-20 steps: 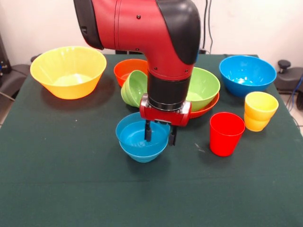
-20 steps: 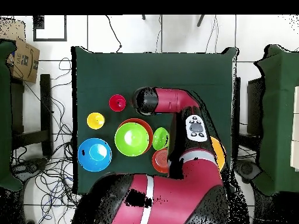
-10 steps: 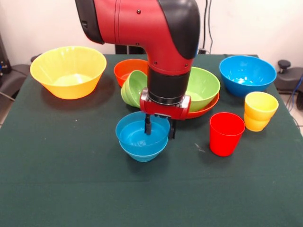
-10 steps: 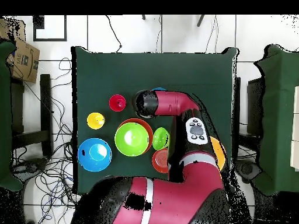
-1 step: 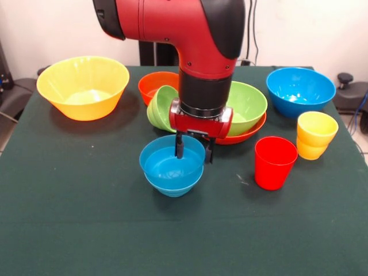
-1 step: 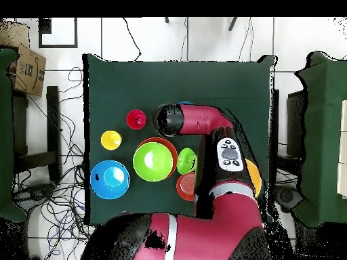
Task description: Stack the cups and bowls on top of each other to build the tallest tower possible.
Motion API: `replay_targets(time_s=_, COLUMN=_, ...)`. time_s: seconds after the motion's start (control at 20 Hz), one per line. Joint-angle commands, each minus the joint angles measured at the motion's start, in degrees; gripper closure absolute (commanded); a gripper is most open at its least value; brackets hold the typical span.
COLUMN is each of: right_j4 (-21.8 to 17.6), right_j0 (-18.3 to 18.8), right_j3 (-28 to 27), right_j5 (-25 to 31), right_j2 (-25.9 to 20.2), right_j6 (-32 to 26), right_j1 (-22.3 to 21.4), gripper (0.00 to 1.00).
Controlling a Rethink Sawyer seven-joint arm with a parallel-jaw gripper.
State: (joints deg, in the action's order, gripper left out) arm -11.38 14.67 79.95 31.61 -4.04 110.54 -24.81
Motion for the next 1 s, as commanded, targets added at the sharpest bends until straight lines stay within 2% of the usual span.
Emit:
replay_targets(time_s=0.05, right_j4=0.4, right_j0=0.1, right_j3=2.4, right_j5=-0.5, right_j2=-3.6, right_j6=3.0, right_j1=-0.6, gripper=0.0)
replay_targets(time_s=0.5, right_j4=0.9, right_j0=-0.4, right_j3=3.1, right_j5=1.0, right_j2=-3.4, right_j6=3.5, right_j1=-2.3, gripper=0.0)
replay_targets(time_s=1.0, right_j4=1.2, right_j0=-2.1, right_j3=6.6, right_j5=2.0, right_j2=-1.9, right_j6=5.8, right_j1=-5.8, gripper=0.0)
